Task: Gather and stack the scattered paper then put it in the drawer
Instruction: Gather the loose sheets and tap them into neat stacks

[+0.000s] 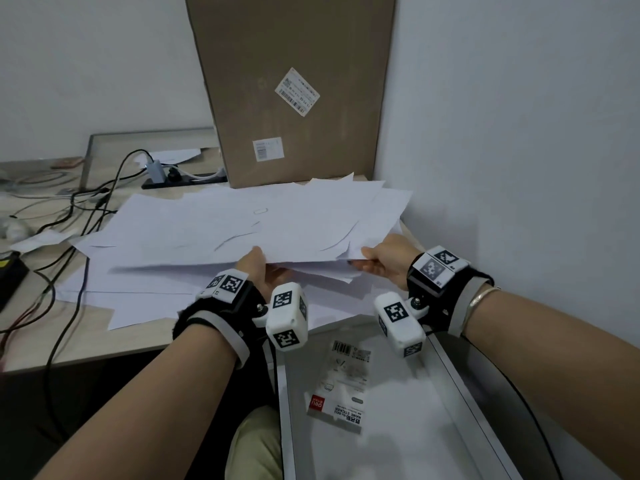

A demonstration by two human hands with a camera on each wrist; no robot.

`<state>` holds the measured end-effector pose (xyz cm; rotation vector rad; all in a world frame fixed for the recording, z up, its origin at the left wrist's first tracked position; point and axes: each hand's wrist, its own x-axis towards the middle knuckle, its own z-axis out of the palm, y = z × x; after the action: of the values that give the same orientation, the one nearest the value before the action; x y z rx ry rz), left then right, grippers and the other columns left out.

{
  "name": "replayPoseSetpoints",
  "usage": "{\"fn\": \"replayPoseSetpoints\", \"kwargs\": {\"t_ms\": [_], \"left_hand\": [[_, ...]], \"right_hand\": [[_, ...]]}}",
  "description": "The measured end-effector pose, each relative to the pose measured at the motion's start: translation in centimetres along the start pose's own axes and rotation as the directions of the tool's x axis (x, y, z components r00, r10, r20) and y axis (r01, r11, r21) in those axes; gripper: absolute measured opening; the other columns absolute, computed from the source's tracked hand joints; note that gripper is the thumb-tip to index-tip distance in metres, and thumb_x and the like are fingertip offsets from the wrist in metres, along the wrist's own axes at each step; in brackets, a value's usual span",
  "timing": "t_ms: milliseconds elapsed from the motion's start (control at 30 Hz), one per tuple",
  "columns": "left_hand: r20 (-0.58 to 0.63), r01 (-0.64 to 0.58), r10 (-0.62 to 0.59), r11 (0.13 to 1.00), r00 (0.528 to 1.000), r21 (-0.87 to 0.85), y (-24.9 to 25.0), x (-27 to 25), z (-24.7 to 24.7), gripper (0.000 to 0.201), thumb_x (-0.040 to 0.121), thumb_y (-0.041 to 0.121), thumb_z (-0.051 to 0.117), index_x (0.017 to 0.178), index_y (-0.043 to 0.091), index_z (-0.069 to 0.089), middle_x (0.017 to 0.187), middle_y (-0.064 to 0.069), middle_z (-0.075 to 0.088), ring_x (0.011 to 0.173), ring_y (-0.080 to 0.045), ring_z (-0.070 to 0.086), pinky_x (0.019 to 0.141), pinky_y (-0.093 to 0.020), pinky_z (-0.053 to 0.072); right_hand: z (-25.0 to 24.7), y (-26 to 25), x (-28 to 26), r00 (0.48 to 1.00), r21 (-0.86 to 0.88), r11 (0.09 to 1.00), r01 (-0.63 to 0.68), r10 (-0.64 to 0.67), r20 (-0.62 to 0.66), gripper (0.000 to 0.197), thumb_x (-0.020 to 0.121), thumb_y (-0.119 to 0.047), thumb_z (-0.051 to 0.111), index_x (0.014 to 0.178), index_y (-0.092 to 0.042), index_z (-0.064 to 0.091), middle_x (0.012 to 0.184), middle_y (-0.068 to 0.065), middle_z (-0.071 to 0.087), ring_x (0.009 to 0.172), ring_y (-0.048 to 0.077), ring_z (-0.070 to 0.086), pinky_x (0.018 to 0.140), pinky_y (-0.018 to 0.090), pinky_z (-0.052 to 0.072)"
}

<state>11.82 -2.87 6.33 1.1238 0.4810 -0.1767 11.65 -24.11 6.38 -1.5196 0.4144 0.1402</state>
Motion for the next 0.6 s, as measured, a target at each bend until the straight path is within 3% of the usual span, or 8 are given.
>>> {"fn": "replayPoseSetpoints", "kwargs": {"t_ms": [100, 200, 300, 367, 433, 500, 600], "left_hand": [[-0.020, 0.005, -0.003, 0.997, 1.000, 0.079, -0.8, 0.4, -0.9, 0.032, 0.103, 0.016, 0.031, 0.074, 0.009, 0.041, 0.077, -0.008, 0.050, 0.067, -0.020, 0.051, 0.054, -0.029, 0.049], [-0.118, 0.021, -0.005, 0.990, 0.993, 0.136, -0.9, 1.0, -1.9, 0.027, 0.100, 0.018, 0.038, 0.074, 0.014, 0.039, 0.082, -0.007, 0.051, 0.064, -0.017, 0.051, 0.049, -0.027, 0.049], [-0.205, -0.012, 0.055, 0.979, 0.977, 0.206, -0.4, 1.3, -2.3, 0.023, 0.092, 0.014, 0.050, 0.072, 0.019, 0.039, 0.081, -0.003, 0.048, 0.063, -0.014, 0.047, 0.054, -0.028, 0.044], [-0.147, -0.012, 0.039, 0.984, 0.988, 0.175, -0.3, 1.1, -1.9, 0.020, 0.093, 0.014, 0.052, 0.075, 0.016, 0.044, 0.074, -0.001, 0.047, 0.061, -0.013, 0.047, 0.052, -0.025, 0.045], [-0.011, 0.048, -0.047, 0.996, 0.999, 0.073, -0.5, 0.3, -0.8, 0.017, 0.097, 0.016, 0.049, 0.081, 0.009, 0.050, 0.068, -0.006, 0.057, 0.062, -0.018, 0.053, 0.046, -0.022, 0.050], [0.097, 0.094, -0.092, 0.995, 0.991, -0.018, -0.6, -0.7, 0.2, 0.021, 0.100, 0.015, 0.043, 0.085, 0.003, 0.053, 0.067, -0.013, 0.063, 0.067, -0.025, 0.057, 0.054, -0.029, 0.053], [0.195, 0.053, -0.050, 0.998, 0.979, -0.012, -0.2, -1.8, 2.0, 0.025, 0.102, 0.003, 0.034, 0.086, -0.002, 0.052, 0.086, -0.020, 0.059, 0.078, -0.030, 0.057, 0.071, -0.035, 0.054]], "right_hand": [[-1.1, 0.9, -0.5, 1.000, -0.067, 0.998, -0.003, 0.001, -0.018, 0.024, 0.096, 0.003, 0.045, 0.117, -0.002, 0.056, 0.083, 0.009, 0.067, 0.052, 0.008, 0.067, 0.042, 0.016, 0.048], [-1.9, 1.5, -0.8, 1.000, -0.055, 0.998, 0.002, -0.003, -0.022, 0.026, 0.097, 0.001, 0.044, 0.120, -0.006, 0.055, 0.088, 0.005, 0.068, 0.069, 0.013, 0.067, 0.047, 0.016, 0.047], [-2.3, 1.7, -1.3, 0.998, -0.041, 0.998, 0.052, -0.053, -0.024, 0.023, 0.098, 0.000, 0.044, 0.118, -0.005, 0.053, 0.086, 0.006, 0.068, 0.065, 0.010, 0.067, 0.042, 0.013, 0.044], [-2.3, 1.7, -1.6, 0.996, -0.043, 0.995, 0.086, -0.087, -0.023, 0.020, 0.098, -0.001, 0.044, 0.116, -0.005, 0.053, 0.084, 0.008, 0.067, 0.055, 0.006, 0.067, 0.040, 0.012, 0.043], [-2.3, 1.6, -1.8, 0.992, -0.062, 0.991, 0.122, -0.124, -0.023, 0.017, 0.098, -0.001, 0.044, 0.111, -0.006, 0.053, 0.081, 0.008, 0.067, 0.049, 0.002, 0.065, 0.042, 0.012, 0.044], [-2.5, 1.6, -2.1, 0.986, -0.080, 0.984, 0.162, -0.164, -0.027, 0.015, 0.098, -0.001, 0.044, 0.106, -0.008, 0.054, 0.079, 0.008, 0.066, 0.048, 0.001, 0.063, 0.046, 0.012, 0.045], [-2.8, 1.3, -2.5, 0.968, -0.066, 0.969, 0.237, -0.241, -0.062, 0.013, 0.098, -0.002, 0.045, 0.099, -0.008, 0.057, 0.077, 0.006, 0.065, 0.047, 0.001, 0.062, 0.048, 0.012, 0.046]]}}
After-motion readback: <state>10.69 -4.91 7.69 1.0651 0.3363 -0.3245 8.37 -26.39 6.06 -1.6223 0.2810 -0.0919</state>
